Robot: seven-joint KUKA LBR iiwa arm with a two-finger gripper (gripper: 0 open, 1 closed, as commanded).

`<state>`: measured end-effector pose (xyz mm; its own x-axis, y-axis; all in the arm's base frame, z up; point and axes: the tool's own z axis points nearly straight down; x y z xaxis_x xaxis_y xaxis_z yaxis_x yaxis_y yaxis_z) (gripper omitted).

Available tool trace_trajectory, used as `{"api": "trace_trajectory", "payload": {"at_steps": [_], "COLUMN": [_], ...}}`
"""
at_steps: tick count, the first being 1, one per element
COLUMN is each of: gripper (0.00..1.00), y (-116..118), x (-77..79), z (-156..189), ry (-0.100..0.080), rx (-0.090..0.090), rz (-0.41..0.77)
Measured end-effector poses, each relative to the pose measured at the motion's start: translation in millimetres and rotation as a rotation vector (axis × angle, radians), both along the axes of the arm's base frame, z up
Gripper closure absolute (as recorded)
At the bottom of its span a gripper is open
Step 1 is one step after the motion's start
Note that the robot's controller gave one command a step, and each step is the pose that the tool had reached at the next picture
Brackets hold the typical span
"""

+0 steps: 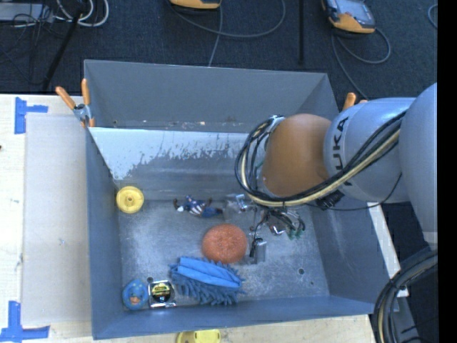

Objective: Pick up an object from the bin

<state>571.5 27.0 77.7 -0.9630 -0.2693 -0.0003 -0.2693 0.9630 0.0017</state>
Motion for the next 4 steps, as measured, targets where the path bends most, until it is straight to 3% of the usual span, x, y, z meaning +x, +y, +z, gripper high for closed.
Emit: {"api": "trace_trajectory", "payload": {"at_steps": [1,2,3,4], "gripper": [0.0,0.0,1.0,1.0], "y": [-13.6,0.6,26.6,24.5], "x": [5.3,-6.2,-12.4,-11.6], "z": [-4.9,-6.8,-7.2,-7.3], "ry": [-0.002,0.001,0.0,0.0], "rx": [-0.001,-0.001,-0.002,-0.001], "rz": [0.091,0.014,-0.179,-0.165]}}
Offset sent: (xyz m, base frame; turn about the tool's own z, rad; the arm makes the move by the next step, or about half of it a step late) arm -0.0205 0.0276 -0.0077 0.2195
